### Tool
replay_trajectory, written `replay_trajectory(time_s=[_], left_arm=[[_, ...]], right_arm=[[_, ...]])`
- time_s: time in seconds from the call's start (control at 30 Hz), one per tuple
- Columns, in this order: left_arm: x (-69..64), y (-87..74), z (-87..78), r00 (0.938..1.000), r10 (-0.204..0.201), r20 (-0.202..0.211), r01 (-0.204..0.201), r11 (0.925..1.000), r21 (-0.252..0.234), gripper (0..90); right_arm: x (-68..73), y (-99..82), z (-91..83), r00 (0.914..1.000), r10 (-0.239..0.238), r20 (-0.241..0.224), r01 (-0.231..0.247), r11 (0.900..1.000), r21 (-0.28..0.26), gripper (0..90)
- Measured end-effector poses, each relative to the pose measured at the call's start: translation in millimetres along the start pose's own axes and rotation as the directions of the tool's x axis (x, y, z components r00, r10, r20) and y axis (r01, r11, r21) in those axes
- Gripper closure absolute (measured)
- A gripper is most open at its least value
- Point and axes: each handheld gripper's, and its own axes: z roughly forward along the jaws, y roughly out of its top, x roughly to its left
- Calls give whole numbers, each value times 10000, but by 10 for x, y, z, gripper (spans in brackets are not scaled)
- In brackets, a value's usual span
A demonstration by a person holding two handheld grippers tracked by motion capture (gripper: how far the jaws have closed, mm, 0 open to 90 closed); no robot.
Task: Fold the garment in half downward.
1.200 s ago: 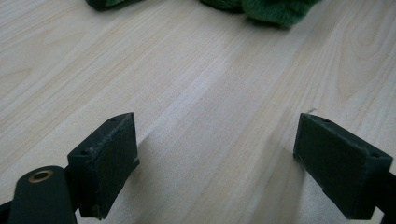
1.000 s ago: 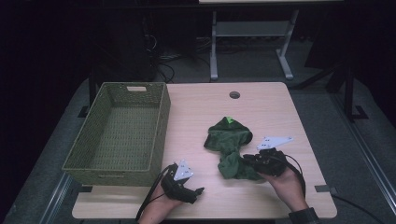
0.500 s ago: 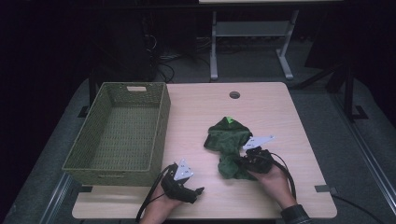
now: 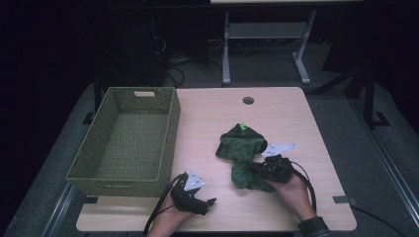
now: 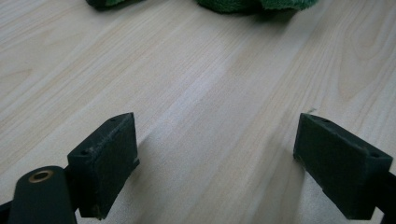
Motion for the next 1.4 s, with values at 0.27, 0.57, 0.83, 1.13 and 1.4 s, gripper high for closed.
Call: replay_trajectory(time_s=[0.27, 0.57, 0.83, 1.13, 1.4], left_arm=[[0, 0, -1, 10000, 7, -5, -7, 10000, 13, 129], [-1, -1, 0, 10000, 1, -9, -1, 10000, -3, 129], [1, 0, 0, 10000, 4, 9, -4, 10000, -1, 127], [-5, -8, -6, 10000, -10, -27, 10, 10000, -14, 128], [-5, -8, -6, 10000, -11, -28, 11, 10000, -12, 128]], right_arm=[[-214, -219, -365, 9980, 435, 457, -416, 9983, -408, 743], [-374, -619, -708, 9917, 1036, 766, -1014, 9943, -321, 717], [-352, -890, -805, 9889, 1344, 635, -1343, 9909, -53, 686], [-324, -954, -735, 9868, 1620, 94, -1621, 9866, 192, 615], [-311, -937, -675, 9886, 1492, -194, -1488, 9887, 193, 655]])
